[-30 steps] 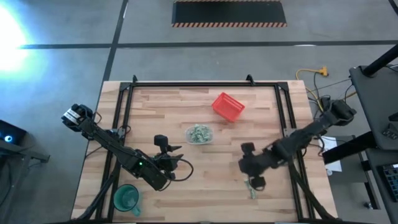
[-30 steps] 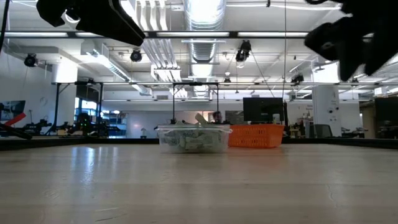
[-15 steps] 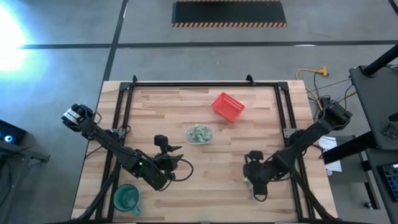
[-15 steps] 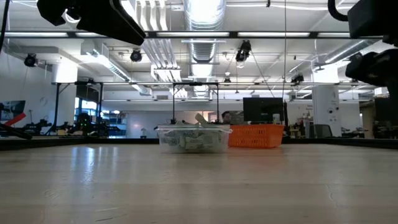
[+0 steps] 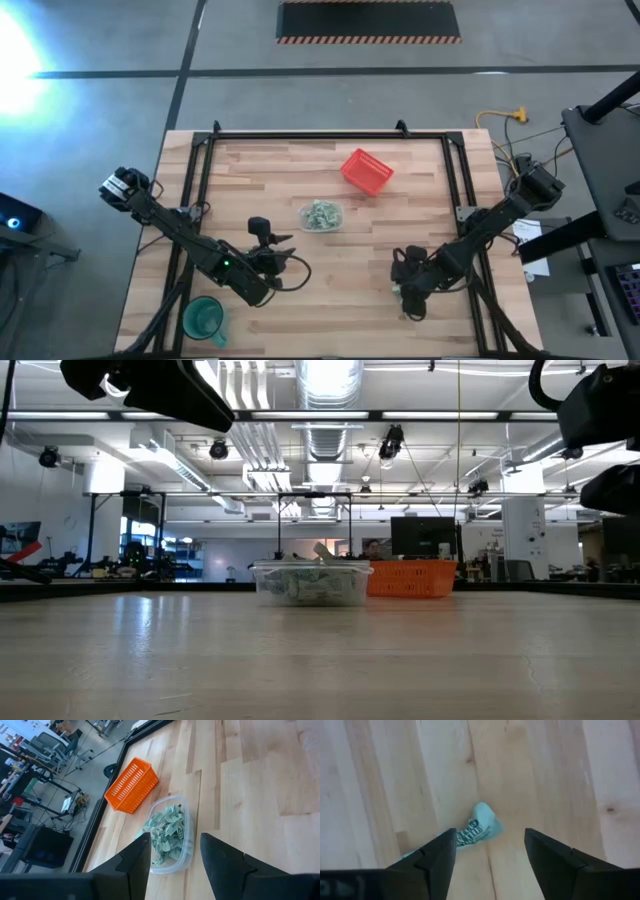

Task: Pick and place items into bin
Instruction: Put the stevia packet into the transparent bin

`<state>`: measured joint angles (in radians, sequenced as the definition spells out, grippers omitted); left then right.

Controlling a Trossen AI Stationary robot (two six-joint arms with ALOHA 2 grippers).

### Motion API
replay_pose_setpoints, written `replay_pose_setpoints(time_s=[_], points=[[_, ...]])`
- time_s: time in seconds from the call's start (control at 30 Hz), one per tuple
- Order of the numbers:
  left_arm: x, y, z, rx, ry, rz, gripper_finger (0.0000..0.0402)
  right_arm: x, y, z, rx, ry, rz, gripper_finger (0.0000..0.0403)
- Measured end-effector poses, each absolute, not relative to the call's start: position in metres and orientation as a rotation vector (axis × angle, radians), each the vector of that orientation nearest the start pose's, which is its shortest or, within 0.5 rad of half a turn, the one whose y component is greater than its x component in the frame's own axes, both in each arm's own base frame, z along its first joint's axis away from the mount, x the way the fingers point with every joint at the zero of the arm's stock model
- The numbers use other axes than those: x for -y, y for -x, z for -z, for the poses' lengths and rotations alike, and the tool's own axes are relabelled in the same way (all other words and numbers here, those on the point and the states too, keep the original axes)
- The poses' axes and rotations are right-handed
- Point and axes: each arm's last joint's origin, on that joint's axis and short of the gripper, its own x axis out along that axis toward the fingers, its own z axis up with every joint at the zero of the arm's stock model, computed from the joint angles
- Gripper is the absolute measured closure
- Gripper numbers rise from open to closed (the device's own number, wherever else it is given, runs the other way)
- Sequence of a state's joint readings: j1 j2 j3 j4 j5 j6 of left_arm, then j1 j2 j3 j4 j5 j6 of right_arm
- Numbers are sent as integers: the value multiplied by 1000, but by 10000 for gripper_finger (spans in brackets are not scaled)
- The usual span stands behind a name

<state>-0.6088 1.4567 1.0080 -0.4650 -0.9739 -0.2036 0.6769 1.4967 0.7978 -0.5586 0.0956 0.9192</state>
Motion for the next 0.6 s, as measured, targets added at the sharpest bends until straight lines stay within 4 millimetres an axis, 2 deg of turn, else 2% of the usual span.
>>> replay_pose_setpoints(time_s=[0.4,0.6], points=[[145,-250,-247,-599,-456,-400,246,-157,-200,-155,-1259,-357,108,154],[145,-250,-247,-599,-455,-399,246,-165,-206,-137,-1290,-348,81,155]])
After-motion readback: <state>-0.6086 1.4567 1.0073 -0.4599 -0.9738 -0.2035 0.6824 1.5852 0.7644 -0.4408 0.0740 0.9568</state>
